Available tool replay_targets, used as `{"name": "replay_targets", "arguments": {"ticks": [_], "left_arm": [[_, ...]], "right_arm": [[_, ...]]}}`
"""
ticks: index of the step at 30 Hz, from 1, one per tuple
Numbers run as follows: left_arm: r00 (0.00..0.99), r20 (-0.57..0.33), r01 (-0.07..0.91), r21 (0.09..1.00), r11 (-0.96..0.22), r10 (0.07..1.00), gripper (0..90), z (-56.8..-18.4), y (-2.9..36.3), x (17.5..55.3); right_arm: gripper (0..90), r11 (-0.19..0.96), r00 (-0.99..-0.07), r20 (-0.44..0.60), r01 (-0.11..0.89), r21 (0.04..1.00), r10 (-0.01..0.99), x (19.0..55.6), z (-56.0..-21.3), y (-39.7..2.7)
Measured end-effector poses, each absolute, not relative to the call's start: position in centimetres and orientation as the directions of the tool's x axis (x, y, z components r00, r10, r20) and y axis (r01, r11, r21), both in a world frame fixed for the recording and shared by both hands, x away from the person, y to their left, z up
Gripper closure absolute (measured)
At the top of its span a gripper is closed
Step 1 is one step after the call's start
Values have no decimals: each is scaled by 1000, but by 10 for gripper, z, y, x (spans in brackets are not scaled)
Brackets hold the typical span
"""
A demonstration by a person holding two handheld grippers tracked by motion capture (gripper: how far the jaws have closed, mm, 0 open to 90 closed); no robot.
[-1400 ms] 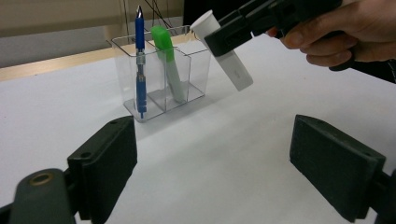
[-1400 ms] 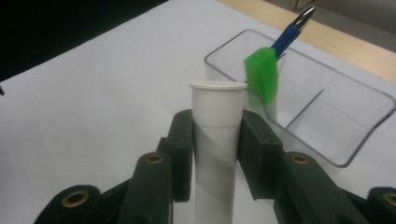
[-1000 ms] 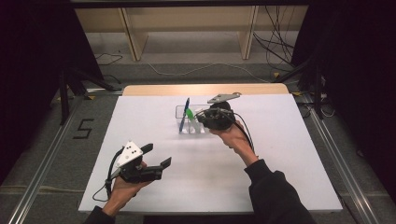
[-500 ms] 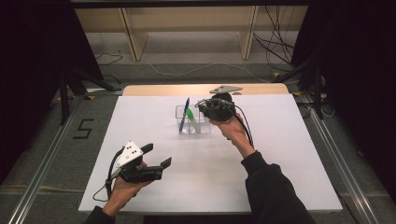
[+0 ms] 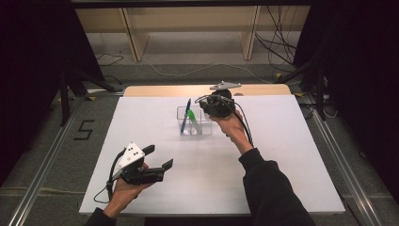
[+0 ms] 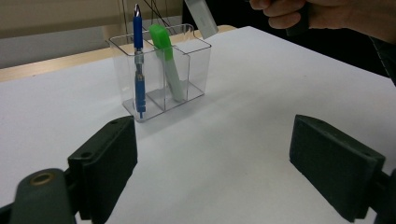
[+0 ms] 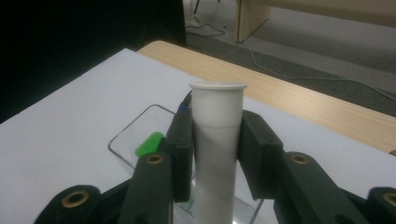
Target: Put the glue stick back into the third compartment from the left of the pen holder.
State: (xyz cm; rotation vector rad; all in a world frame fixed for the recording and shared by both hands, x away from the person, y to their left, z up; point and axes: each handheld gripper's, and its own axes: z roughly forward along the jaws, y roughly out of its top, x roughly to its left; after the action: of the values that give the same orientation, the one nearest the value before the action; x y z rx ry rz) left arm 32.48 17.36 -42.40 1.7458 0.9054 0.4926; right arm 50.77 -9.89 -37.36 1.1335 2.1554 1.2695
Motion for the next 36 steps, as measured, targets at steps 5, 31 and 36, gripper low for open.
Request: {"name": "replay_targets", "arguments": {"ticks": [5,31,36], "left_arm": [[627,-100,338,928,-154,773,147,-424,174,325],[627,-95,335,929,-158,773,147,-423,175,325],[627,-94,334,929,-159,773,147,-423,175,325]], "right_arm": [[677,254,-581,61,445,858,811,512,-375,-97],[677,222,-534,67,459,860,843,525,-386,-94],[677,219,-527,69,464,859,847,526,-388,-93]]}}
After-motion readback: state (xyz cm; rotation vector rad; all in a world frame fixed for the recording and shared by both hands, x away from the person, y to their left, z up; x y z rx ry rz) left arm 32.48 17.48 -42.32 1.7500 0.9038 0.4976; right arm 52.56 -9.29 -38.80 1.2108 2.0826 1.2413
